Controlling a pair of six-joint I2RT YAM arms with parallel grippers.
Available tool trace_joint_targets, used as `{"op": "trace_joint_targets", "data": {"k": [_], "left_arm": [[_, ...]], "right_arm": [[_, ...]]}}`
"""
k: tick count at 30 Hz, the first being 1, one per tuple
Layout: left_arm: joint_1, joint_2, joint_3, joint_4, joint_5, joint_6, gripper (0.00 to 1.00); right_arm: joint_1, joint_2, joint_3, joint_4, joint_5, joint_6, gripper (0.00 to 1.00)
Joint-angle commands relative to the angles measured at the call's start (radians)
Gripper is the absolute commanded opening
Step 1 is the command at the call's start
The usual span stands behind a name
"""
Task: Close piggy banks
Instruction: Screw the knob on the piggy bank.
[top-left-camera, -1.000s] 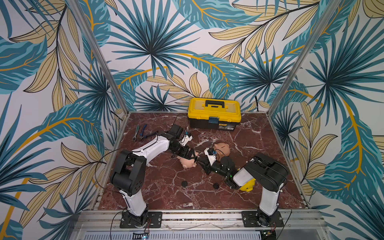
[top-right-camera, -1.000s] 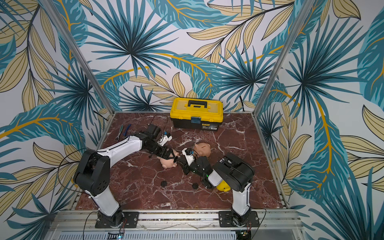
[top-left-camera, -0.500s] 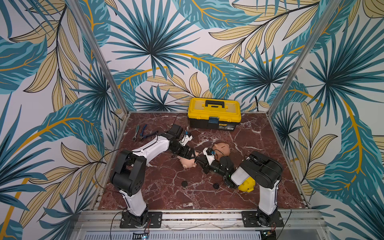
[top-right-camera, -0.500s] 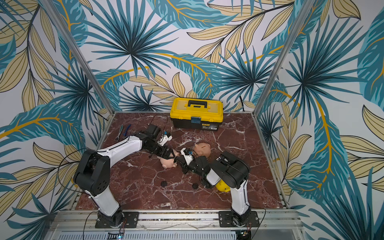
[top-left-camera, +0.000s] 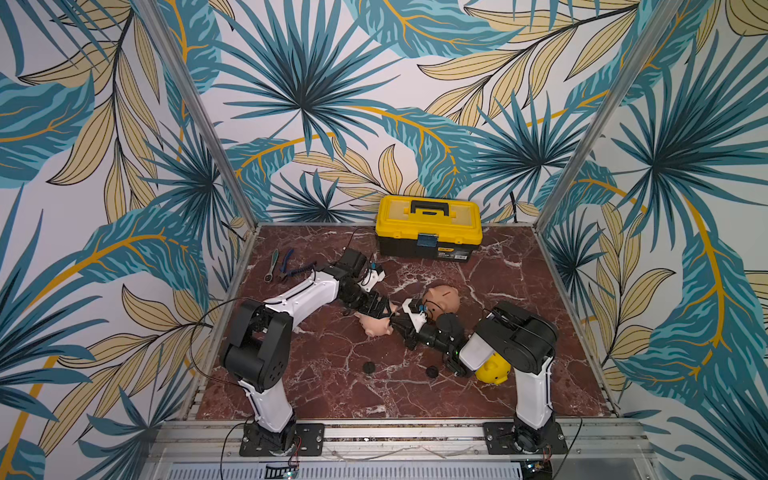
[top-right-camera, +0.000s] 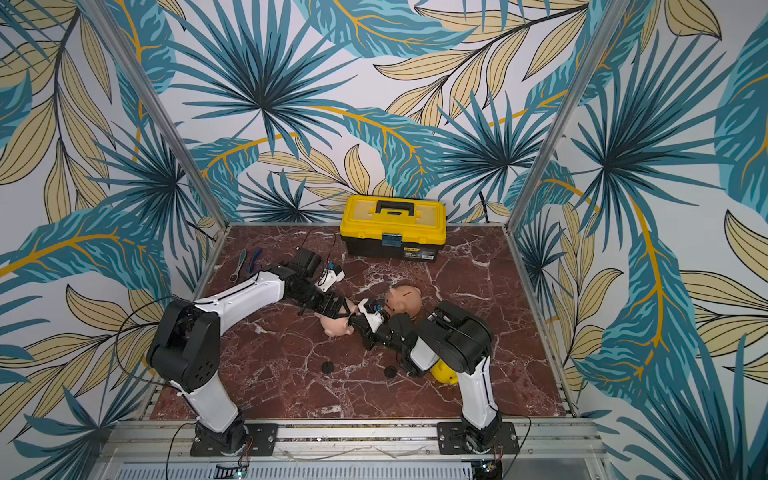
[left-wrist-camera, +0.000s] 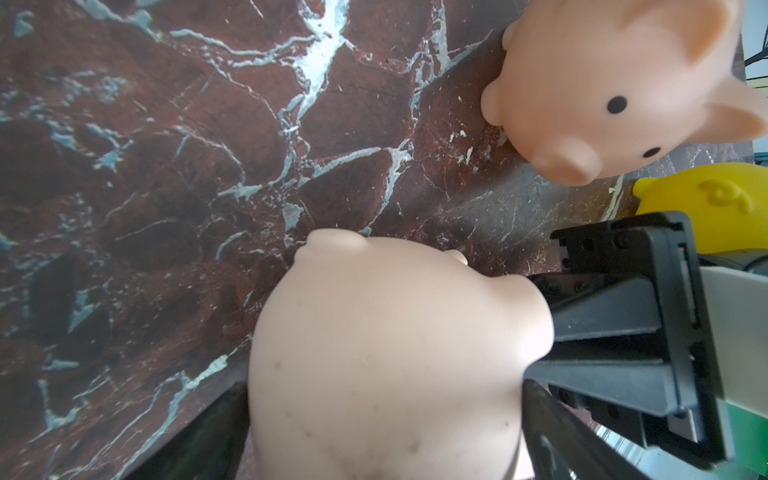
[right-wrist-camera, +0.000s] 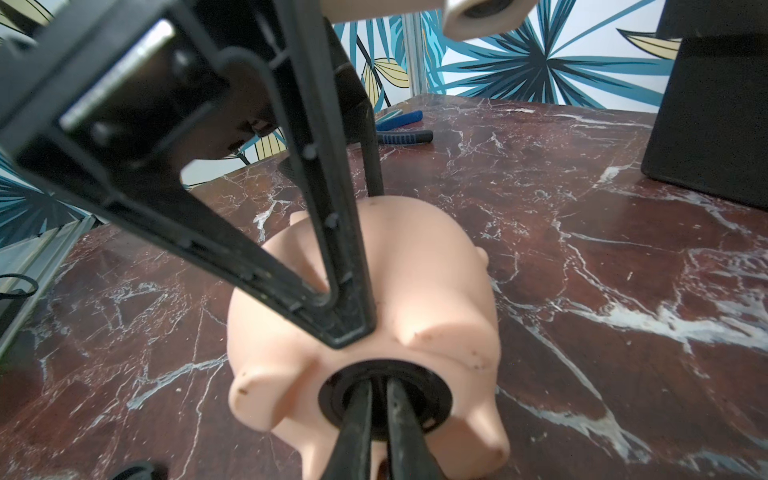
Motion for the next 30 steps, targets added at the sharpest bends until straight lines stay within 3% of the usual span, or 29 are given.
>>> {"op": "trace_joint_targets", "data": {"k": [1,4,19,25,30], "left_arm": [[-0.005,-0.009,-0.029,0.007,0.023,0.005,0.99],[-0.005,-0.009,-0.029,0.007,0.027,0.006,0.99],[-0.005,0.001,-0.029,0.007,0.029,0.014,0.98],[-0.005,0.000,-0.030,0.007,0.026,0.013,0.98],[-0.004,0.003,-0.029,0.007,0.026,0.012,0.98]], "right_arm": [[0.011,0.013,0.016,0.019,-0.002,-0.044,0.05],[0.017,0.006,0.010,0.019,0.011,-0.084,0.00],[0.084,0.003,-0.017,0.019,0.116,-0.363,0.00],[0.084,-0.017,-0.010,0.019,0.121,-0.244,0.00],[0.084,-0.035,-0.002,0.019,0.123,-0.041,0.00]]}}
